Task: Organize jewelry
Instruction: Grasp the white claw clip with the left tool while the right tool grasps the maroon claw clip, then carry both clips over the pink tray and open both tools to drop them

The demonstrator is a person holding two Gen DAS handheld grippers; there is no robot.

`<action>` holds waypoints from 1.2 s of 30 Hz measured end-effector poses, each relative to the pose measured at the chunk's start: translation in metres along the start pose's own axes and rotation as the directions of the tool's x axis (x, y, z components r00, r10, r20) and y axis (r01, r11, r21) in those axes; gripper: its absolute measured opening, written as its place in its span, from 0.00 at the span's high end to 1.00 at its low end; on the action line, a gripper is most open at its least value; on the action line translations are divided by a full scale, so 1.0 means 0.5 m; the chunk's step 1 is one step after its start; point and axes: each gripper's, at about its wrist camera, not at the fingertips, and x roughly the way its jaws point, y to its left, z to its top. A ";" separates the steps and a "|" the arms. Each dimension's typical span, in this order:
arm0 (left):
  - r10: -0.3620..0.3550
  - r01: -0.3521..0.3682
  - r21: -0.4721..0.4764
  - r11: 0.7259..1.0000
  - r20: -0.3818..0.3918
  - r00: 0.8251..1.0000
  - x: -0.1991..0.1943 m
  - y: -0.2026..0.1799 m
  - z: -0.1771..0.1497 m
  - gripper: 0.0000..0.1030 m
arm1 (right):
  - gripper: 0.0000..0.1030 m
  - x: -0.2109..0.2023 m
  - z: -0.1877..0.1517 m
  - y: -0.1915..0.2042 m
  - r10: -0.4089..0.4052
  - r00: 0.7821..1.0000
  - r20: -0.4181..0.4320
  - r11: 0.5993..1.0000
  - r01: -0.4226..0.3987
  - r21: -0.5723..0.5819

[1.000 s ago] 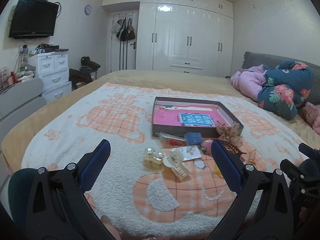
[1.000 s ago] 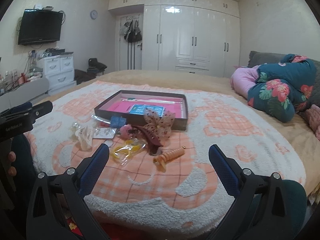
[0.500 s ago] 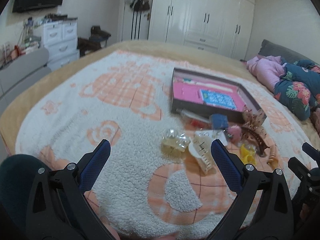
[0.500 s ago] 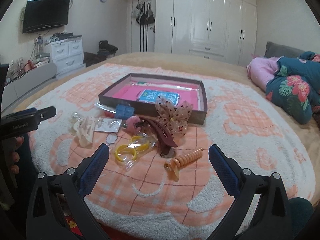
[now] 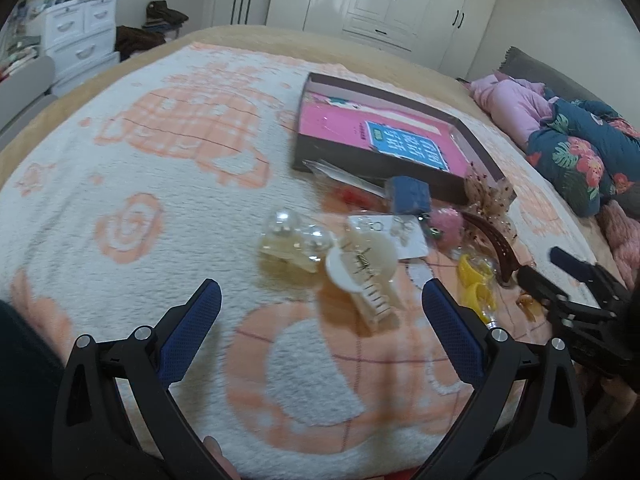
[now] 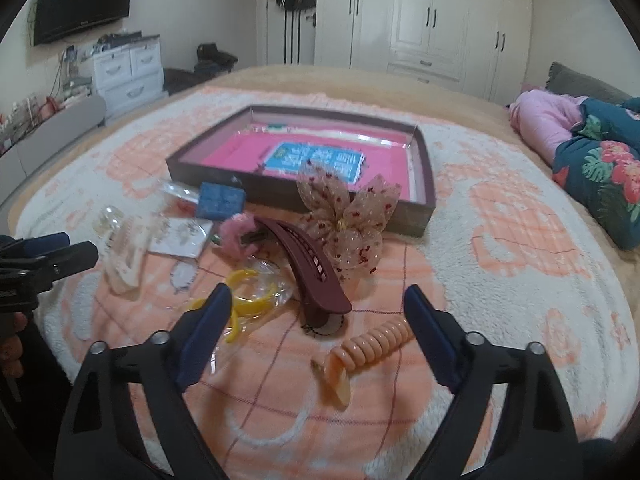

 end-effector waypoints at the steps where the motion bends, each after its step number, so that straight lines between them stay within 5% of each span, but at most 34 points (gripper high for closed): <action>1: -0.007 0.007 0.002 1.000 -0.003 1.000 0.003 -0.003 0.001 0.12 | 0.27 0.008 0.002 -0.001 -0.001 1.000 -0.008 1.000 0.001 -0.003; 11: -0.049 0.048 -0.015 0.999 -0.079 0.996 0.052 -0.028 0.008 0.40 | 0.54 0.062 0.035 -0.003 0.033 0.999 -0.023 0.998 -0.034 -0.054; 16: -0.061 0.059 -0.034 0.998 -0.088 0.994 0.067 -0.032 0.013 0.52 | 0.65 0.085 0.037 0.014 -0.012 0.999 -0.035 0.992 0.008 -0.125; 19: -0.060 0.056 -0.044 0.997 -0.094 0.994 0.074 -0.029 0.014 0.68 | 0.80 0.089 0.037 0.019 -0.032 0.999 -0.030 0.987 0.027 -0.156; 22: -0.065 0.061 -0.050 0.997 -0.086 0.994 0.073 -0.023 0.014 0.72 | 0.89 0.083 0.036 0.010 -0.028 0.999 -0.014 0.988 0.026 -0.151; 36: -0.140 0.138 0.060 0.989 0.024 0.990 0.008 -0.071 0.045 0.78 | 0.89 0.019 0.047 -0.076 0.045 0.997 0.060 0.997 -0.049 0.056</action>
